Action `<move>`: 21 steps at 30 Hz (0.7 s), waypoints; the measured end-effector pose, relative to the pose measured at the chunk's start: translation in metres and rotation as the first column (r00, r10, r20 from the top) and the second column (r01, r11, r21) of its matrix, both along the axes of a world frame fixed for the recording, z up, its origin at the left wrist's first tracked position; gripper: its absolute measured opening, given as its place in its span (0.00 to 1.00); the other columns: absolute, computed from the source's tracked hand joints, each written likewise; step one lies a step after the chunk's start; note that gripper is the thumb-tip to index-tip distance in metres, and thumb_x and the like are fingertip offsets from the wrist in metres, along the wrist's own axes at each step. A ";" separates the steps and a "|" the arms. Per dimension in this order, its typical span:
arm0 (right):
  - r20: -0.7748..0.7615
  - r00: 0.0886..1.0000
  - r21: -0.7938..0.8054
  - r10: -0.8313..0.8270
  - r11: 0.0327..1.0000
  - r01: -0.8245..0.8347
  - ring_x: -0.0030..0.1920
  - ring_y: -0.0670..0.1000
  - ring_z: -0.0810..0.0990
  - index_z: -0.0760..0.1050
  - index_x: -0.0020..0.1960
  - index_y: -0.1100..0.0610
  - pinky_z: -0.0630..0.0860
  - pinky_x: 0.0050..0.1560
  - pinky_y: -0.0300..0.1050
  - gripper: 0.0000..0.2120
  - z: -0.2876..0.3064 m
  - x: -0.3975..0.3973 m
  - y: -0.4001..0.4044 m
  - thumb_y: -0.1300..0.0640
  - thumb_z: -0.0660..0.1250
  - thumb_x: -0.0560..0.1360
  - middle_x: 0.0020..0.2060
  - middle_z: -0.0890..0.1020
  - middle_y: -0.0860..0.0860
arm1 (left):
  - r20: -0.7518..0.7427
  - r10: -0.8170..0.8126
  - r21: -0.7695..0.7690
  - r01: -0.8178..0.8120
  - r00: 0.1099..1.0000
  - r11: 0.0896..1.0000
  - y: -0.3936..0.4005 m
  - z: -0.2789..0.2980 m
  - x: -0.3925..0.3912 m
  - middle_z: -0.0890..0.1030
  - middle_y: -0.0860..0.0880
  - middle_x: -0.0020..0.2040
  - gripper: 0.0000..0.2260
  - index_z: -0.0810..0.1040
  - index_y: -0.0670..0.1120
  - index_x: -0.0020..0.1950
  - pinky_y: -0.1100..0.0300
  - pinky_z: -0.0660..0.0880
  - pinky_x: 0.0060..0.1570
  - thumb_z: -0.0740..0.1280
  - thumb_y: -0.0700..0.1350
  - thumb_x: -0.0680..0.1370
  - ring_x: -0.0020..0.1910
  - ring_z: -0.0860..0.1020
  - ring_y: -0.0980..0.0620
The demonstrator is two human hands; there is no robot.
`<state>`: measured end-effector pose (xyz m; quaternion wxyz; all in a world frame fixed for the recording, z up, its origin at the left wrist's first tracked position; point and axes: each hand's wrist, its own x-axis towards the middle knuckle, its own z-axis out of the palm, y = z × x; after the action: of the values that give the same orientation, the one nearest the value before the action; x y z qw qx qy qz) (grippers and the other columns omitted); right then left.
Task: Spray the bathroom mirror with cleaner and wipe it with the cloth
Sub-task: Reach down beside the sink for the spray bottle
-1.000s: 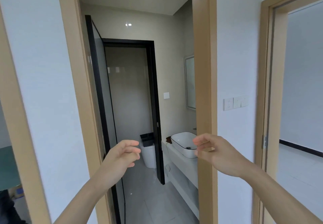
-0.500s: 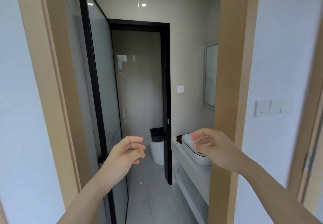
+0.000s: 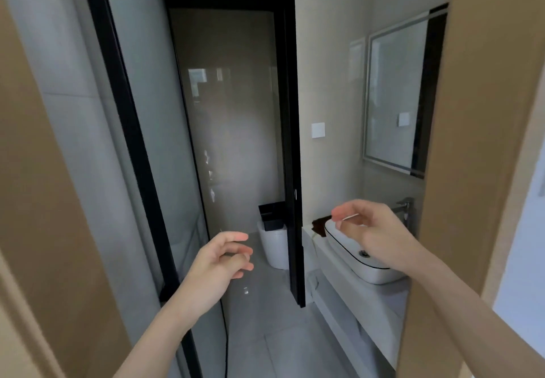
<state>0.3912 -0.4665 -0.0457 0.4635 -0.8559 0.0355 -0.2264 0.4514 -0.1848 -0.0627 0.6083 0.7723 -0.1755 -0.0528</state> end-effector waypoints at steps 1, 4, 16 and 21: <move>0.000 1.000 0.006 -0.006 1.000 0.006 0.37 0.39 0.79 0.83 0.51 0.56 0.71 0.37 0.26 0.06 -0.002 0.011 -0.003 0.64 0.69 0.77 0.41 0.84 0.46 | -0.002 -0.004 -0.001 0.004 1.000 1.000 -0.003 -0.002 0.014 0.83 0.44 0.54 0.12 0.78 0.47 0.59 0.51 0.79 0.56 0.64 0.35 0.79 0.48 0.85 0.47; -0.033 0.999 0.024 -0.002 1.000 0.003 0.35 0.39 0.78 0.83 0.52 0.58 0.74 0.39 0.29 0.07 -0.015 0.041 -0.013 0.65 0.69 0.77 0.42 0.84 0.48 | -0.028 -0.023 -0.003 0.023 0.999 1.000 -0.016 -0.016 0.052 0.84 0.45 0.54 0.12 0.78 0.47 0.59 0.49 0.79 0.57 0.64 0.35 0.79 0.48 0.85 0.47; -0.134 0.990 0.112 -0.034 0.993 0.049 0.43 0.48 0.82 0.82 0.50 0.53 0.77 0.46 0.40 0.06 -0.085 0.211 -0.105 0.62 0.70 0.77 0.45 0.85 0.48 | -0.119 -0.081 0.020 0.084 0.990 0.996 -0.113 -0.077 0.232 0.85 0.43 0.51 0.09 0.80 0.44 0.57 0.49 0.78 0.55 0.65 0.35 0.79 0.46 0.84 0.48; -0.169 0.982 0.155 -0.079 0.982 0.106 0.51 0.60 0.84 0.83 0.51 0.56 0.78 0.59 0.59 0.06 -0.101 0.292 -0.157 0.62 0.70 0.76 0.48 0.87 0.55 | -0.165 -0.107 0.008 0.110 0.980 0.994 -0.173 -0.090 0.313 0.85 0.41 0.49 0.09 0.80 0.43 0.55 0.51 0.77 0.53 0.64 0.34 0.79 0.44 0.84 0.49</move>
<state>0.6833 -0.6231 -0.1469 0.5166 -0.8280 0.1315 -0.1740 0.7642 -0.3580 -0.1527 0.6103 0.7597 -0.1662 -0.1509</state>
